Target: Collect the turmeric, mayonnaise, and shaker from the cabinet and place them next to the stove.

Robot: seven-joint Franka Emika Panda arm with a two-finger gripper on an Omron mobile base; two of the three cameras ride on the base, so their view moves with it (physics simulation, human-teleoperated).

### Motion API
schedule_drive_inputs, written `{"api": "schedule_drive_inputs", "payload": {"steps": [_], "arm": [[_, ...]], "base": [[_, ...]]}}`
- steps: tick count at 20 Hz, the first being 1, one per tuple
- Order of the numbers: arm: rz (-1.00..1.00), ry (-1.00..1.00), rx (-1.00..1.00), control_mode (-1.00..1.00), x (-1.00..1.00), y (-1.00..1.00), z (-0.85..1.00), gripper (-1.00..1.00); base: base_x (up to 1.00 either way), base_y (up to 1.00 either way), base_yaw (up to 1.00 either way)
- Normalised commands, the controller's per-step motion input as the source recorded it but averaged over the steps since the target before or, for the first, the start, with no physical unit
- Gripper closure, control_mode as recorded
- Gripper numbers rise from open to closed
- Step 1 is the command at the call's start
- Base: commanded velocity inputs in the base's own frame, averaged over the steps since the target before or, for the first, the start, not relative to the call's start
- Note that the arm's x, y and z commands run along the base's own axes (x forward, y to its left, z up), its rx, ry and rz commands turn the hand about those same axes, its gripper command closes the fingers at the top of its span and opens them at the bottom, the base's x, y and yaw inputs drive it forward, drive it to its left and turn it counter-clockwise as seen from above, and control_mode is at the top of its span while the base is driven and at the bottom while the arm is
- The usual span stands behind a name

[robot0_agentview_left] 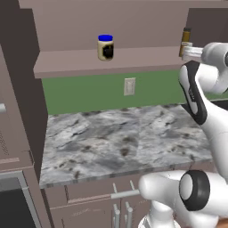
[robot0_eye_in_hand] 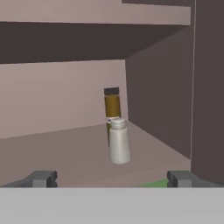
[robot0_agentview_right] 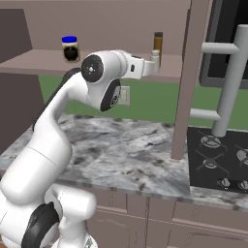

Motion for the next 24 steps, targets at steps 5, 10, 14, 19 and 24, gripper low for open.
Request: {"api": "schedule_drive_inputs", "payload": {"steps": [5,10,14,19,24], "arm": [[-0.08,0.02,0.00,-1.00,0.24,0.00,0.00,-1.00],[-0.09,0.04,0.00,-1.00,0.31,0.00,0.00,-1.00],[-0.07,0.04,0.00,-1.00,0.33,0.04,0.00,-1.00],[-0.07,0.03,0.00,-1.00,0.34,0.02,0.00,-1.00],[-0.07,0.03,0.00,-1.00,0.30,0.01,0.00,-1.00]], "base": [[0.00,0.00,0.00],[0.00,0.00,0.00],[0.00,0.00,0.00],[0.00,0.00,0.00],[0.00,0.00,0.00]]}}
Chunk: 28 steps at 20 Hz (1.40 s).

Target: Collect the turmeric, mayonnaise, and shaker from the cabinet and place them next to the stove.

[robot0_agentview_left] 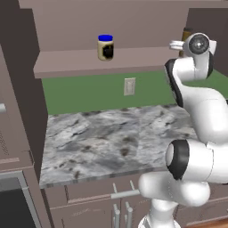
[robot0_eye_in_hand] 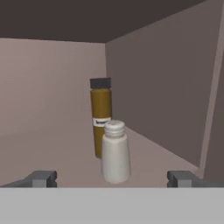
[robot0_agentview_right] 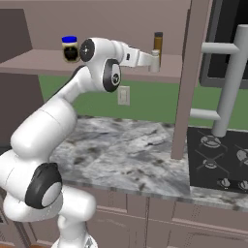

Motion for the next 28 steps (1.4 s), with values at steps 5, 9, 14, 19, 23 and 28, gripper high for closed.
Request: {"api": "schedule_drive_inputs", "payload": {"steps": [5,9,14,19,23,28], "arm": [[-0.06,0.04,0.00,-1.00,0.30,0.00,0.00,-1.00],[-0.06,0.05,0.00,-1.00,0.31,0.00,-0.01,-1.00],[-0.04,0.05,0.00,-1.00,0.29,-0.01,-0.08,-1.00],[-0.05,0.05,0.00,-1.00,0.24,-0.12,-0.07,-1.00],[-0.04,0.06,0.01,-1.00,0.27,-0.22,-0.02,-1.00],[-0.03,0.04,0.01,-1.00,0.23,-0.25,-0.01,-1.00]], "base": [[0.00,0.00,0.00],[0.00,0.00,0.00],[0.00,0.00,0.00],[0.00,0.00,0.00],[0.00,0.00,0.00],[0.00,0.00,0.00]]}}
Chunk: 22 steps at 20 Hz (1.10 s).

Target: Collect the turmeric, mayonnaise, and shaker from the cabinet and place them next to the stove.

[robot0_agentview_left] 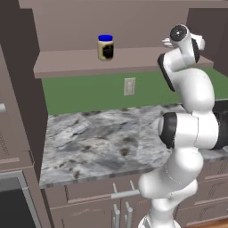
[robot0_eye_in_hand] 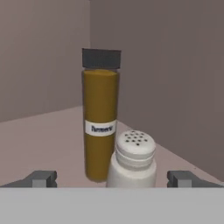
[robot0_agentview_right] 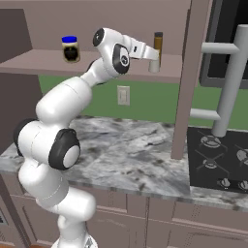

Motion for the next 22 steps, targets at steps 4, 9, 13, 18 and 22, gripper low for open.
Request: {"api": "schedule_drive_inputs", "payload": {"steps": [4,9,13,18,22], "arm": [[-0.03,0.02,0.00,-1.00,0.19,-0.25,-0.02,-1.00],[-0.02,0.00,0.00,-1.00,0.08,-0.20,-0.03,-1.00],[0.00,0.00,0.00,-1.00,0.00,-0.03,-0.03,-1.00],[0.00,0.00,-0.02,-1.00,0.00,0.00,-0.11,-1.00],[0.00,0.00,-0.03,-1.00,0.00,0.00,-0.17,-1.00]], "base": [[0.00,0.00,0.00],[0.00,0.00,0.00],[0.00,0.00,0.00],[0.00,0.00,0.00],[0.00,0.00,0.00]]}}
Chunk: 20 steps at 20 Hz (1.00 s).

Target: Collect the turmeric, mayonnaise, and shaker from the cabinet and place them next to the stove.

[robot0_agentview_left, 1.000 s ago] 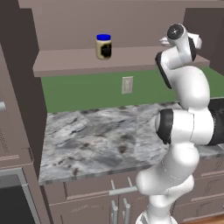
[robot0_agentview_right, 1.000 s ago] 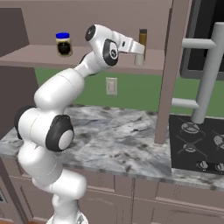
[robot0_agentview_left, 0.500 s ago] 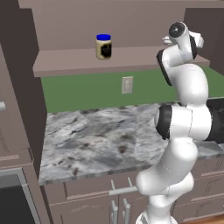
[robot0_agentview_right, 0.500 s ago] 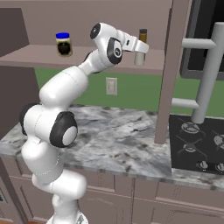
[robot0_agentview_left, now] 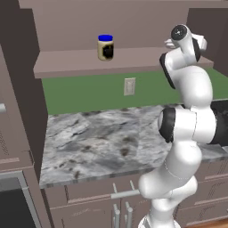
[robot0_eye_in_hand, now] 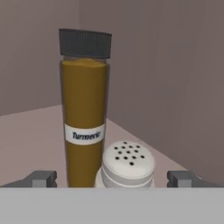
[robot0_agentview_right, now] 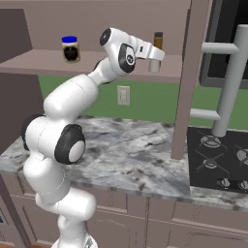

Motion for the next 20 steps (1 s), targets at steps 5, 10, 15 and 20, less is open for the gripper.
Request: {"api": "schedule_drive_inputs", "payload": {"steps": [5,10,15,20], "arm": [[0.00,0.00,-0.01,-1.00,0.00,0.00,-0.16,-1.00],[0.00,0.00,0.00,-1.00,0.00,0.00,-0.07,1.00],[0.00,0.00,0.00,-1.00,0.00,0.00,0.00,1.00],[0.00,0.00,0.00,-1.00,0.00,0.00,0.00,1.00]], "base": [[0.00,0.00,0.00],[0.00,0.00,0.00],[0.00,0.00,0.00],[0.00,0.00,0.00]]}}
